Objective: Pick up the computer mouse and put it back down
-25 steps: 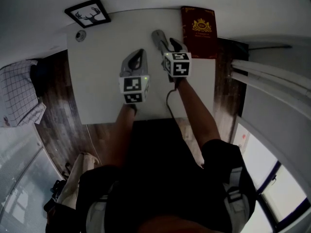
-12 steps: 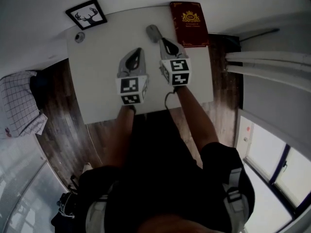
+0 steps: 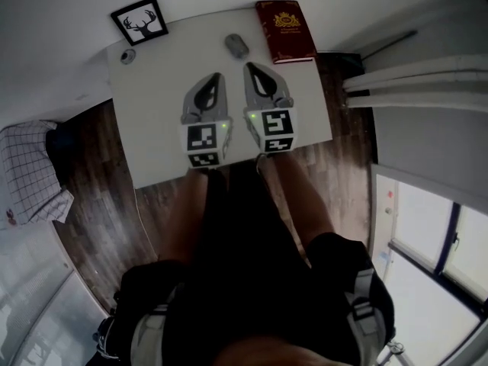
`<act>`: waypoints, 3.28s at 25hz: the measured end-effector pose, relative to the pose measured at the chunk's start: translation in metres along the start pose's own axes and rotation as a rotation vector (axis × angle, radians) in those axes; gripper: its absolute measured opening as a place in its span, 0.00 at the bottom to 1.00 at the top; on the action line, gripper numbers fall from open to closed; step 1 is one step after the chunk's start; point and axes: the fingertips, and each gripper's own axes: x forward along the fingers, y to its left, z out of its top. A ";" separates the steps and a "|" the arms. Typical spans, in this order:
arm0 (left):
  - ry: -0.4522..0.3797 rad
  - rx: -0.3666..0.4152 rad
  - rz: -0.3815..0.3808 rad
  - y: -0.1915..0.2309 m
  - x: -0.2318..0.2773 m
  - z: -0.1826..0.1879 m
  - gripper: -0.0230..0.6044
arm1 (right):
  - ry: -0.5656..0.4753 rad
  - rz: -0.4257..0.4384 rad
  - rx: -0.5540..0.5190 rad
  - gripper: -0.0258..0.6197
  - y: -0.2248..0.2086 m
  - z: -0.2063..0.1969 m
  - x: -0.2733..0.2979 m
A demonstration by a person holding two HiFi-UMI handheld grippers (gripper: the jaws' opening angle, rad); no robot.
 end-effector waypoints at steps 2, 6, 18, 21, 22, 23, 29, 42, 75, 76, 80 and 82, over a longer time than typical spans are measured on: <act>-0.019 -0.008 -0.006 -0.005 -0.009 0.006 0.04 | -0.019 -0.017 -0.003 0.06 0.001 0.008 -0.016; -0.048 -0.005 -0.005 -0.024 -0.022 0.015 0.04 | -0.049 -0.027 -0.020 0.06 -0.004 0.017 -0.045; -0.133 0.080 0.111 -0.158 -0.044 0.021 0.04 | -0.180 0.081 -0.032 0.06 -0.077 0.030 -0.156; -0.143 0.123 0.157 -0.200 -0.060 0.020 0.04 | -0.203 0.122 -0.066 0.06 -0.095 0.031 -0.193; -0.147 0.133 0.168 -0.213 -0.065 0.020 0.04 | -0.212 0.134 -0.076 0.06 -0.100 0.033 -0.204; -0.152 0.137 0.177 -0.224 -0.071 0.022 0.04 | -0.223 0.144 -0.083 0.06 -0.105 0.035 -0.215; -0.185 0.155 0.199 -0.282 -0.101 0.036 0.04 | -0.287 0.187 -0.080 0.06 -0.121 0.046 -0.279; -0.289 0.135 0.137 -0.303 -0.180 0.068 0.04 | -0.328 0.136 -0.100 0.06 -0.073 0.064 -0.348; -0.324 0.144 0.106 -0.338 -0.233 0.080 0.04 | -0.397 0.083 -0.121 0.06 -0.066 0.081 -0.417; -0.324 0.146 0.106 -0.340 -0.232 0.080 0.04 | -0.400 0.084 -0.118 0.06 -0.067 0.082 -0.418; -0.325 0.145 0.100 -0.348 -0.230 0.081 0.04 | -0.394 0.084 -0.110 0.06 -0.072 0.080 -0.420; -0.325 0.145 0.099 -0.350 -0.228 0.081 0.04 | -0.394 0.083 -0.111 0.06 -0.074 0.080 -0.420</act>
